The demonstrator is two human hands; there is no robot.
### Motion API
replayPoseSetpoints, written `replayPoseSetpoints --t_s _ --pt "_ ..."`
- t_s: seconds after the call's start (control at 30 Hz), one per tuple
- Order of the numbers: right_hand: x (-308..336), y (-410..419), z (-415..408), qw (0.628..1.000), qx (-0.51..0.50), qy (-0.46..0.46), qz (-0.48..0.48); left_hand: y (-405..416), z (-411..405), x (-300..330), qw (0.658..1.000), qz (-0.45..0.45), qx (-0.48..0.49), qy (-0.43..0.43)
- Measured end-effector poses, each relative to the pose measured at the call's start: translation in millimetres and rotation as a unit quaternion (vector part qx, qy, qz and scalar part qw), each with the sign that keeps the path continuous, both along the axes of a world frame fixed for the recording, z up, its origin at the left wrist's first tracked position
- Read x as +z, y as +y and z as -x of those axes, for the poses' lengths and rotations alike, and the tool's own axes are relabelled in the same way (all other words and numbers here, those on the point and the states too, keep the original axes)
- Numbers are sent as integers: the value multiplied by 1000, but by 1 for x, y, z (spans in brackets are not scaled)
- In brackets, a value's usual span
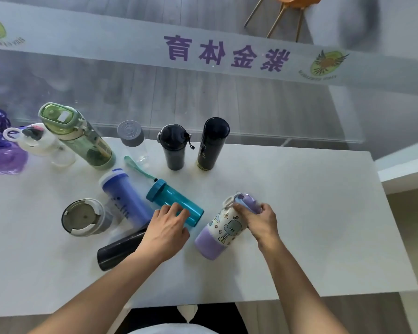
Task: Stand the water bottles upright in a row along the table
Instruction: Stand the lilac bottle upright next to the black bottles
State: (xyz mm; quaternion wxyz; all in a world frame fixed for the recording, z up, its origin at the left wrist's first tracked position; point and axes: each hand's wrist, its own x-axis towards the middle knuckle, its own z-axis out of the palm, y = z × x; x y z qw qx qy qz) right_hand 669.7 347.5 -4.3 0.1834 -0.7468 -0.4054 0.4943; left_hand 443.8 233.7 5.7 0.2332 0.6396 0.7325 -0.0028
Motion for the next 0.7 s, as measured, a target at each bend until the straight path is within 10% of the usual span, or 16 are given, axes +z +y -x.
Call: replayPoseSetpoints --t_s 0.27,0.7 --pt "35 62 -20 961 155 -58 -223 19 -39 13 998 -4 64 21" --pt "44 148 -20 916 269 16 -298 50 -72 20 958 -14 276 82"
